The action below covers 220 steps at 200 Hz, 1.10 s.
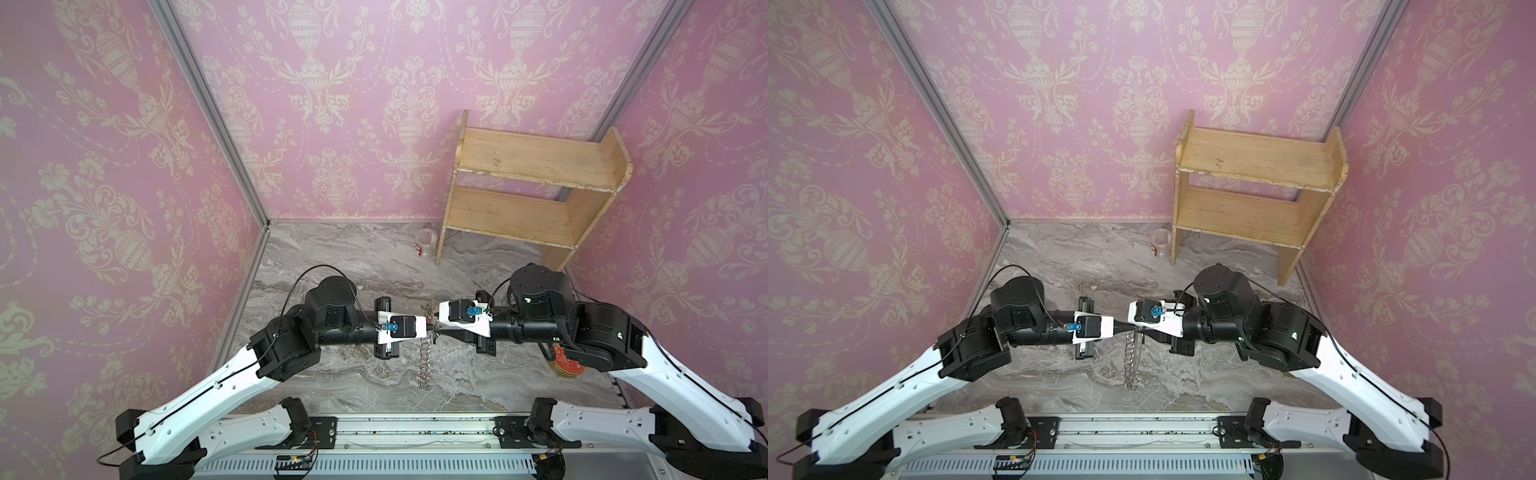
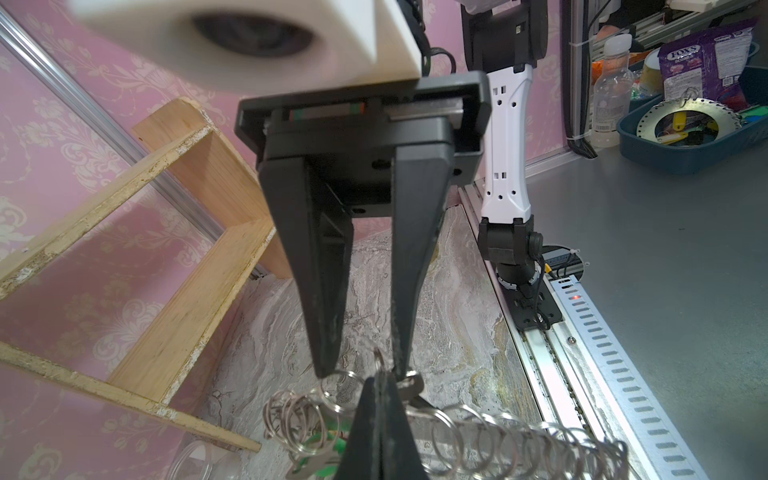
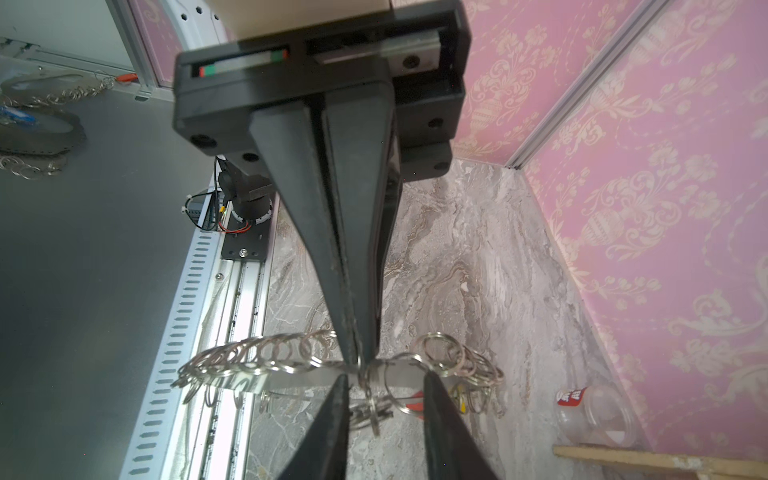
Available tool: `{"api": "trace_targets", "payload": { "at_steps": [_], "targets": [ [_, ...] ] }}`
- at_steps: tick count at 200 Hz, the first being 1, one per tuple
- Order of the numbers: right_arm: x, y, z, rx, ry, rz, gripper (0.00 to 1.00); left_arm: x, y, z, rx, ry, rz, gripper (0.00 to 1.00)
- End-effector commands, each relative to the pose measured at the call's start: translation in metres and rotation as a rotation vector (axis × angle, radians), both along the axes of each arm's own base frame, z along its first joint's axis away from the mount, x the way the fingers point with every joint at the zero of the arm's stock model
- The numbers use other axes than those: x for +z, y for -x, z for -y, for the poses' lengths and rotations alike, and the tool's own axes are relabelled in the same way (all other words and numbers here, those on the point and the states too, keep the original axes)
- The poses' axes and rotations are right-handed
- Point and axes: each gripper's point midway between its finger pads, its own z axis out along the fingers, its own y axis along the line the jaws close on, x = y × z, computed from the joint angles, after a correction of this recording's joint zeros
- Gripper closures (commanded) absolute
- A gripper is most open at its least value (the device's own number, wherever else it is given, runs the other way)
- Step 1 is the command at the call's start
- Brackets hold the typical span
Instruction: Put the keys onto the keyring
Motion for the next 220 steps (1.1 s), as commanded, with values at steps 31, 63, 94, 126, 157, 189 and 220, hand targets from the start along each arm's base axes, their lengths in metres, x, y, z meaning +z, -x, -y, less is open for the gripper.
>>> {"api": "trace_targets", "payload": {
  "at_steps": [31,63,94,126,157,189,220],
  "targets": [
    [0.019,-0.001,0.014,-0.052,-0.065,0.023,0.59,0.037,0.004,-0.009,0.016,0.146,0.091,1.0],
    [0.023,0.001,0.008,-0.025,-0.099,0.024,0.59,0.04,0.008,-0.008,-0.002,0.156,0.085,1.0],
    [0.029,0.004,0.005,0.003,-0.118,0.034,0.61,0.037,0.008,-0.007,-0.011,0.144,0.074,1.0],
    [0.026,0.005,0.001,0.026,-0.1,0.014,0.67,0.038,0.009,-0.008,-0.013,0.151,0.081,1.0],
    [0.022,0.009,-0.003,0.056,-0.084,-0.01,0.72,0.039,0.01,-0.008,-0.015,0.154,0.084,1.0],
    [0.021,0.009,-0.005,0.06,-0.079,-0.014,0.79,0.04,0.01,-0.008,-0.015,0.155,0.085,1.0],
    [0.024,0.01,-0.001,0.056,-0.082,-0.009,0.79,0.04,0.009,-0.008,-0.009,0.155,0.087,1.0]
  ]
}}
